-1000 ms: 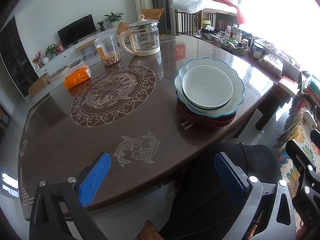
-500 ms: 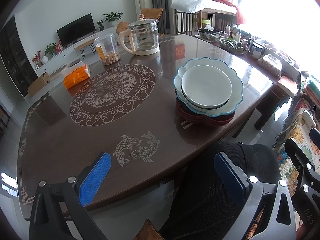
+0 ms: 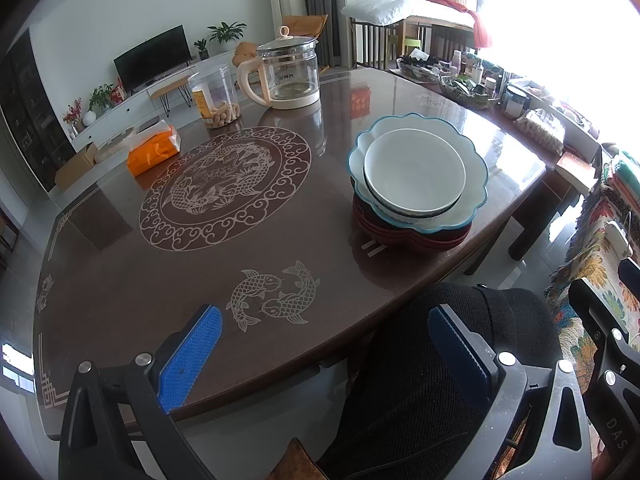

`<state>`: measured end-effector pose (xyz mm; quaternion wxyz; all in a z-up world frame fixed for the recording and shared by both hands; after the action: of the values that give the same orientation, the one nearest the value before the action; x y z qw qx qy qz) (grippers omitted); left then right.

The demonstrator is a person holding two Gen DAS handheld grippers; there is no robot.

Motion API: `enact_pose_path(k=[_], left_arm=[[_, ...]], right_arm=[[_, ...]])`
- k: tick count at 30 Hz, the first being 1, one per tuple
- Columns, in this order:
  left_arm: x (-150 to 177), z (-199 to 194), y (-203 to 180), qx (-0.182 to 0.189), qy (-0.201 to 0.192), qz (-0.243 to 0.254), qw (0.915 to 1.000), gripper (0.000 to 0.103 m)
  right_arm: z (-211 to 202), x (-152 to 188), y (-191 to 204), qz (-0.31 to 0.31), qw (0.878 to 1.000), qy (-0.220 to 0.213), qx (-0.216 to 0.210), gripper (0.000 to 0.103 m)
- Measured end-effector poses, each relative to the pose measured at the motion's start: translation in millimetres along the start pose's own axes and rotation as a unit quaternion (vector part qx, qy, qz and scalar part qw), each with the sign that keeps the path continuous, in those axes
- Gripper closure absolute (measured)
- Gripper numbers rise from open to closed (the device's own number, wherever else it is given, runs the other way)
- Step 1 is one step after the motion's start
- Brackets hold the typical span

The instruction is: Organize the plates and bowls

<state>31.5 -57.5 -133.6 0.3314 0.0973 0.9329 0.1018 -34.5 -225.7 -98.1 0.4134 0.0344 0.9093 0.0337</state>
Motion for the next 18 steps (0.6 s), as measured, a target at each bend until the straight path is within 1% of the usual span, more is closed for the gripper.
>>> enact_pose_path(k=[18], left_arm=[[0.0,0.2,-0.3,0.0,0.001,0.001,1.0,0.001]], right_arm=[[1.8,-0.8,-1.0,-0.003,1.0,0.001,0.0,0.026]])
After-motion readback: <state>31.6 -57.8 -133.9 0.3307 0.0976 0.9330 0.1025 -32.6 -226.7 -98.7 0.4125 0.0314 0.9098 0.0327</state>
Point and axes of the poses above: each gripper's, at about its wrist camera, not at the fingertips, and z roughly the way its jaws point, y to its left, x to its underside, the point moved 10 cm from there along z, roughly the way its jaws point, and after that the axes turned 14 degrees about -x, right-handed, at the moved point
